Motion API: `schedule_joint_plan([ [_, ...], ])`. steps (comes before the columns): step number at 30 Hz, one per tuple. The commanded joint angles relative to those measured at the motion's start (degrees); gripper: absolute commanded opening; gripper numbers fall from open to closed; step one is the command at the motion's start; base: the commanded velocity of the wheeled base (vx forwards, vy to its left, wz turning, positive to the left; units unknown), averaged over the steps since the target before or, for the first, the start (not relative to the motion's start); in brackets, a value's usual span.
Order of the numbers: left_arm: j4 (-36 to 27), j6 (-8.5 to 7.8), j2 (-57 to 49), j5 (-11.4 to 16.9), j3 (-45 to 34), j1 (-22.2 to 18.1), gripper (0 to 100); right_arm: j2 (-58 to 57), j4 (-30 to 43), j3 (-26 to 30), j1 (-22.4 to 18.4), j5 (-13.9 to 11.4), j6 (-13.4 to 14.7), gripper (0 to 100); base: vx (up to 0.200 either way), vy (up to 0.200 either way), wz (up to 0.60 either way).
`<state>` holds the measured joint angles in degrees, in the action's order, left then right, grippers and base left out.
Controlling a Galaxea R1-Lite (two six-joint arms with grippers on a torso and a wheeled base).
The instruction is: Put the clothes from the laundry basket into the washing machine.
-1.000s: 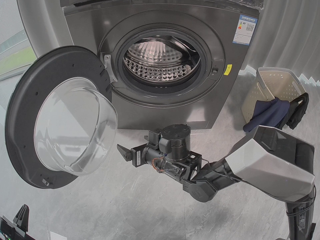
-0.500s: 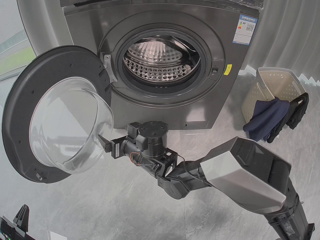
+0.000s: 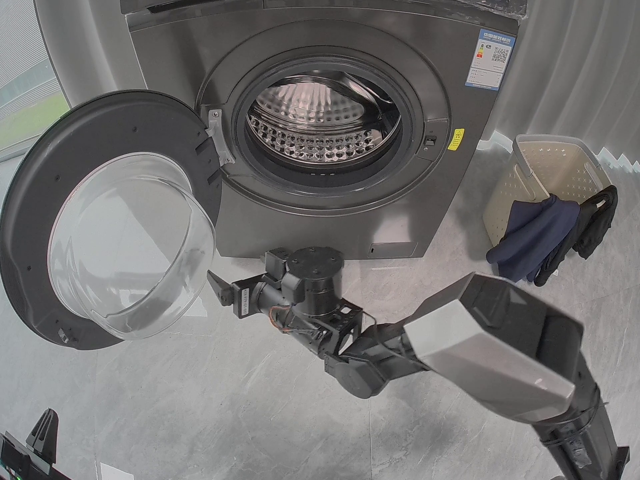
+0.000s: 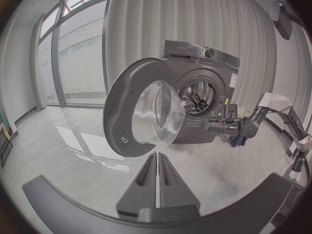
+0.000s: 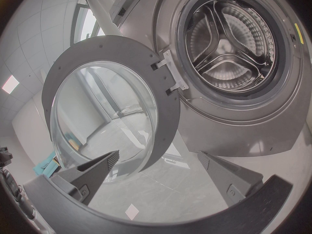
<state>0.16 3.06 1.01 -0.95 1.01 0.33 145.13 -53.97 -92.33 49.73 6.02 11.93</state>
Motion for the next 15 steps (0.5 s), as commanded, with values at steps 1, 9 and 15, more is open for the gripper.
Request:
schedule_joint_plan([
  [1,0.0,-0.07,-0.7,0.0,-0.9,0.0,0,-24.1,-0.9,22.5,-6.9,0.4,-1.2,100,0.000,0.000,0.00],
  [9,0.0,-0.16,-0.7,0.0,-0.9,0.0,0,-57.5,-1.2,59.4,-21.0,0.0,-5.3,100,0.000,0.000,0.00],
  [15,0.0,-0.34,-0.7,0.0,-0.9,0.0,0,-72.9,-1.2,74.5,-30.3,-0.4,-5.8,100,0.000,0.000,0.00],
])
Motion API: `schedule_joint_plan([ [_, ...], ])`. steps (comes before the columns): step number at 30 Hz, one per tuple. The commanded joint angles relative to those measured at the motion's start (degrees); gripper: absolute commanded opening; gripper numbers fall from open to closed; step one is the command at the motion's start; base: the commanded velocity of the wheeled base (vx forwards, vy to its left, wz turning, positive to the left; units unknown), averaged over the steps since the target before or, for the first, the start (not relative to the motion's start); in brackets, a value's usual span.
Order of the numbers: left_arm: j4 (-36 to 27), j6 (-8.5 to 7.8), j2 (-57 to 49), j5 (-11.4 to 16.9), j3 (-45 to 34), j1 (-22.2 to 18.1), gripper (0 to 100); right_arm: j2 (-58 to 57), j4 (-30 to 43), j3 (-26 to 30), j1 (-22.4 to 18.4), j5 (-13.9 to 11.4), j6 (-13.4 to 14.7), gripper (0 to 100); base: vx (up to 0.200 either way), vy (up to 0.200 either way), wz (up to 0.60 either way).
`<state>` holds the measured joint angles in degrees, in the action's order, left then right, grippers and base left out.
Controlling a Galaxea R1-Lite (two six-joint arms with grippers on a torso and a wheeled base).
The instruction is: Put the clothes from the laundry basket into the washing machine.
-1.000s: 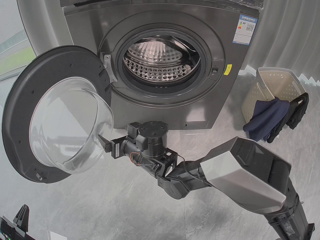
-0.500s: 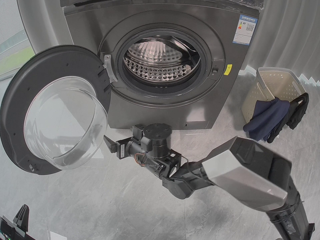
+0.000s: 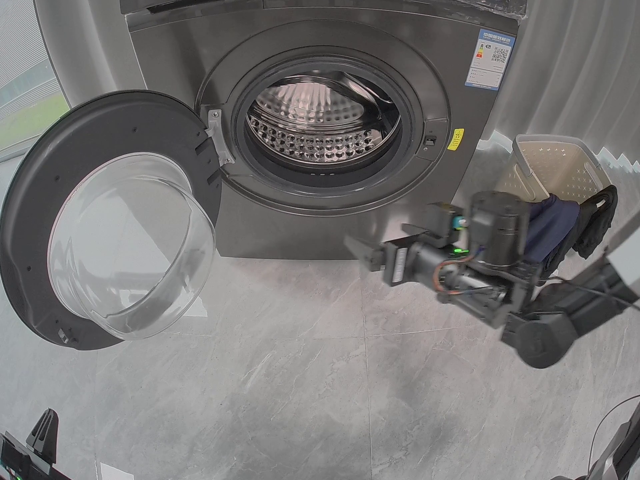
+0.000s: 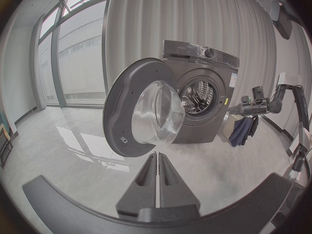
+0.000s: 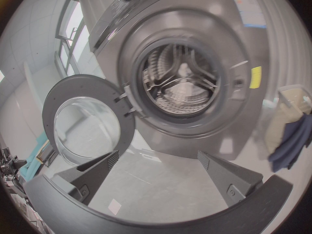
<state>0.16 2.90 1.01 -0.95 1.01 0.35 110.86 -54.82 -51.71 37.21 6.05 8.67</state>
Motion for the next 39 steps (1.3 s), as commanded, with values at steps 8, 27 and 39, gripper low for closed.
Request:
schedule_joint_plan([
  [8,0.0,0.09,-0.7,0.0,-0.9,0.0,0,-52.9,0.3,44.7,-26.5,-1.2,-4.3,100,0.000,0.000,0.00],
  [27,0.0,-0.09,-0.6,0.0,-0.9,0.1,0,-97.9,35.9,51.7,-35.3,-3.2,-6.9,100,0.000,0.000,0.00],
  [39,0.0,0.17,-0.6,0.0,-0.9,0.1,0,-110.9,53.2,51.7,-37.5,-6.4,-6.9,100,0.000,0.000,0.00],
])
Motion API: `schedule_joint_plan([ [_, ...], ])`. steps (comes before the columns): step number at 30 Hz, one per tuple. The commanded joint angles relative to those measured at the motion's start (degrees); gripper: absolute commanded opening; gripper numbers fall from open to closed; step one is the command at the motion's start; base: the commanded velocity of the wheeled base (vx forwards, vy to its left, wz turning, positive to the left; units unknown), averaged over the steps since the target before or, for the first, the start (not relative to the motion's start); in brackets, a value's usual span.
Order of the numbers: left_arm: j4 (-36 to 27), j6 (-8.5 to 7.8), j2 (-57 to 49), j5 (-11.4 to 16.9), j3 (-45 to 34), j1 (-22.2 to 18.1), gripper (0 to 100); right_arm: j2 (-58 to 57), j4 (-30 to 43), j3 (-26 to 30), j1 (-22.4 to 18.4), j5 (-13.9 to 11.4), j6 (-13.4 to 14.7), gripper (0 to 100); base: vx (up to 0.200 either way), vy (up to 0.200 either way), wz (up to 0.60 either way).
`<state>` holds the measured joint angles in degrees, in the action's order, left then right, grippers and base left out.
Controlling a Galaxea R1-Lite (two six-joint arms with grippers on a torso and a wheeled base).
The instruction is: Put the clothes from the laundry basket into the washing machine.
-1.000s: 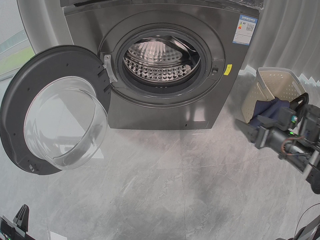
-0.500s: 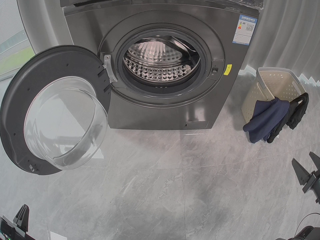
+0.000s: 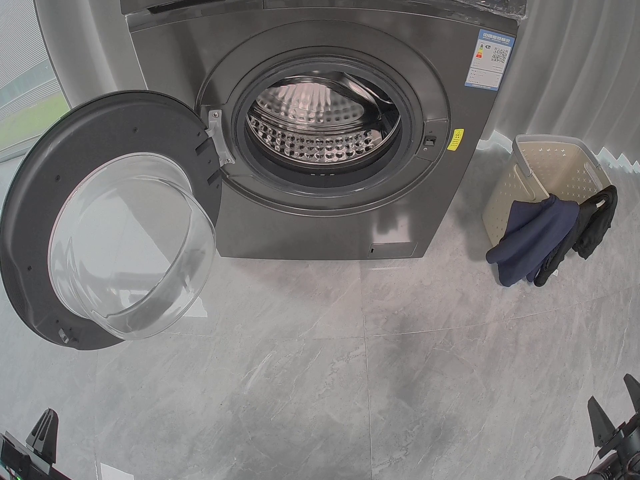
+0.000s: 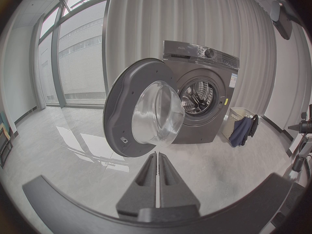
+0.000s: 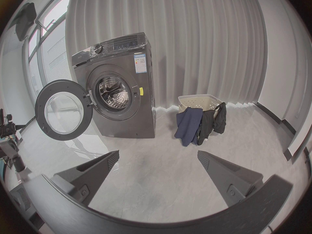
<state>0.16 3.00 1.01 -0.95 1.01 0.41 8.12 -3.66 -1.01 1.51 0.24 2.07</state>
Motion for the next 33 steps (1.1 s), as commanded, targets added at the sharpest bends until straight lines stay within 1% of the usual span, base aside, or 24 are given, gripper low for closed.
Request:
schedule_joint_plan([
  [1,0.0,-0.01,-0.6,0.0,-0.9,0.0,0,-8.1,3.6,1.0,-1.7,0.5,-0.6,100,0.000,0.000,0.00],
  [2,0.0,-0.10,-0.6,0.0,-0.9,0.0,0,-8.1,4.3,1.0,-1.8,1.0,-0.6,100,0.000,-0.200,0.00],
  [7,0.0,-0.10,-0.6,0.0,-0.9,0.0,0,-8.1,4.3,0.8,-1.7,0.5,-1.6,100,0.000,-0.200,0.00],
  [10,0.0,-0.01,-0.6,0.0,-0.9,0.0,0,-8.1,3.9,0.9,-1.7,0.2,-0.8,100,0.000,-0.200,0.00],
  [12,0.0,-0.10,-0.6,0.0,-0.9,0.0,0,-8.1,3.9,1.0,-1.7,0.3,-1.4,100,0.000,-0.200,0.00],
  [33,0.0,0.25,-0.6,0.0,-0.9,-0.1,0,-8.1,3.9,1.0,-1.8,0.3,-1.4,100,0.000,-0.200,0.00],
])
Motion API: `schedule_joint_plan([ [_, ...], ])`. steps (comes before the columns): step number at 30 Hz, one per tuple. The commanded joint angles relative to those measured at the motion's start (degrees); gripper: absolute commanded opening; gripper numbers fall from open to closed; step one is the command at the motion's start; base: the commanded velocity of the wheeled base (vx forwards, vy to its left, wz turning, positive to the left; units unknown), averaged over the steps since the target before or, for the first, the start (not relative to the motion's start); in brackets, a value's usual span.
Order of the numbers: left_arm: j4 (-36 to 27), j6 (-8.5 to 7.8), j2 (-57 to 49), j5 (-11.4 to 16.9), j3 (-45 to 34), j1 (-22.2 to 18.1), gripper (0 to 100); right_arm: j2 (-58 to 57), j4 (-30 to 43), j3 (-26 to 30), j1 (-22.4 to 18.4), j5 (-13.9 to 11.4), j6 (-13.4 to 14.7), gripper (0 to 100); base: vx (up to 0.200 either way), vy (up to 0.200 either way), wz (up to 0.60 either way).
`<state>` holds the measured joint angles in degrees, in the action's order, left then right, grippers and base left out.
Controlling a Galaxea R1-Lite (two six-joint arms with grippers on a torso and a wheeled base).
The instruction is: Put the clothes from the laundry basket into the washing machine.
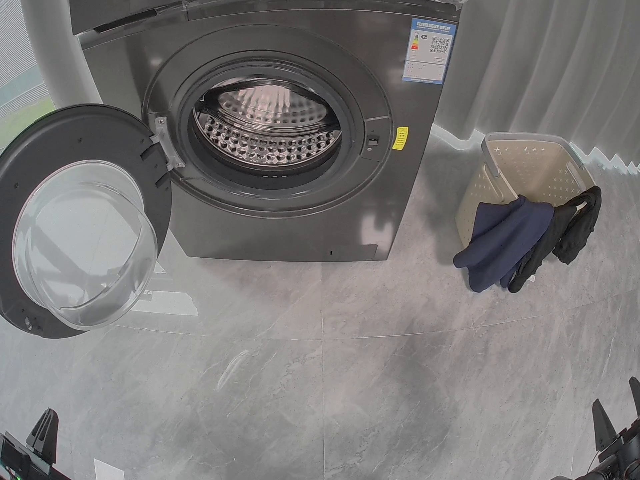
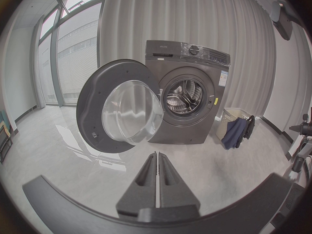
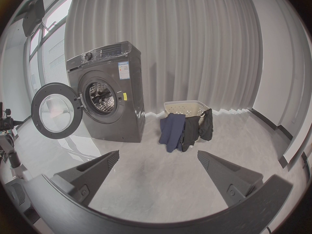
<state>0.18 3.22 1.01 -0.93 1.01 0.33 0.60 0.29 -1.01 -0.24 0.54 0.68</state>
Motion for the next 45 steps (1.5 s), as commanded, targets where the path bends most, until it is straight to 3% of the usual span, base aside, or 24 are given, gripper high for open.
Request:
schedule_joint_plan([
  [1,0.0,0.03,-0.6,0.0,-0.9,0.0,0,-0.6,0.0,1.0,0.0,0.0,0.0,100,0.000,-0.200,0.00],
  [38,0.0,0.12,-0.6,0.0,-0.9,0.0,0,-0.6,0.0,1.0,0.0,0.0,0.0,100,0.000,-0.200,0.00],
  [45,0.0,0.12,-0.6,0.0,-0.9,0.0,0,-0.6,0.0,1.0,0.0,0.0,0.0,100,0.000,0.000,0.00],
])
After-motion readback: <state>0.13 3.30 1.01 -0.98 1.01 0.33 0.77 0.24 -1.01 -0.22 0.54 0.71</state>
